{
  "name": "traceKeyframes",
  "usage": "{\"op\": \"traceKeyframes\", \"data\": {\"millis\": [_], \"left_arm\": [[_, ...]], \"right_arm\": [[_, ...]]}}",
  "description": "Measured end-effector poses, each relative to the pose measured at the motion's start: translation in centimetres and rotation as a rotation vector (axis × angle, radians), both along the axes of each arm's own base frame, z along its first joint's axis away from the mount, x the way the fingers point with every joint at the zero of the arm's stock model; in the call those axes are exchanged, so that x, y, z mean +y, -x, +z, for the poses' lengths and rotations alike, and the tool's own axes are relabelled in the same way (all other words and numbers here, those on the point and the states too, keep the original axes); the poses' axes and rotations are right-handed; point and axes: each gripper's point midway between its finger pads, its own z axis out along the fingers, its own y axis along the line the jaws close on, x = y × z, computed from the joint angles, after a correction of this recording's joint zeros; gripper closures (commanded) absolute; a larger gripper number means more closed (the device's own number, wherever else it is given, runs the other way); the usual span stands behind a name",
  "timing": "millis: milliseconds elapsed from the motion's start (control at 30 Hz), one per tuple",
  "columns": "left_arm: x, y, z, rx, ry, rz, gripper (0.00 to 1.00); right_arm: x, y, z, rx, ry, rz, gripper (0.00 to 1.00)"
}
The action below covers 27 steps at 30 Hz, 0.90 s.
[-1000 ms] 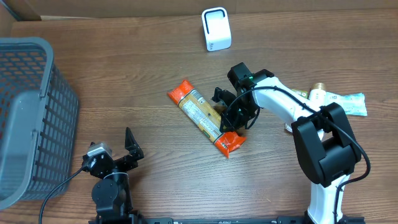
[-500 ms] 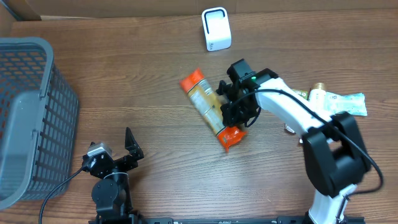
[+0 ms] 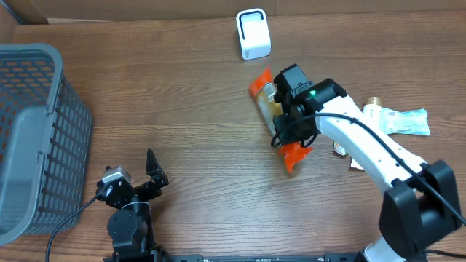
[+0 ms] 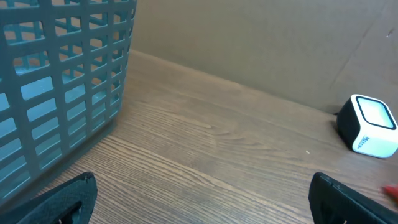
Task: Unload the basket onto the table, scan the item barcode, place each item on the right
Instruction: 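Lift the spaghetti pack and rotate it in the right gripper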
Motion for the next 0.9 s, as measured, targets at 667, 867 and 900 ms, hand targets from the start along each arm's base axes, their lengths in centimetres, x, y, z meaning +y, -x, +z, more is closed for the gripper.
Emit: {"op": "traceKeyframes", "data": {"millis": [667, 867, 900], "left_arm": [[0.0, 0.0, 0.0, 0.000, 0.000, 0.000, 0.00], [0.0, 0.0, 0.0, 0.000, 0.000, 0.000, 0.00], [0.0, 0.0, 0.0, 0.000, 0.000, 0.000, 0.00]], "right_arm": [[6.1, 4.5, -5.1, -0.281, 0.524, 0.150, 0.96], [9.1, 7.2, -6.6, -0.370, 0.604, 0.297, 0.88], [9.6, 7.7, -6.7, -0.378, 0.605, 0.319, 0.84]]}}
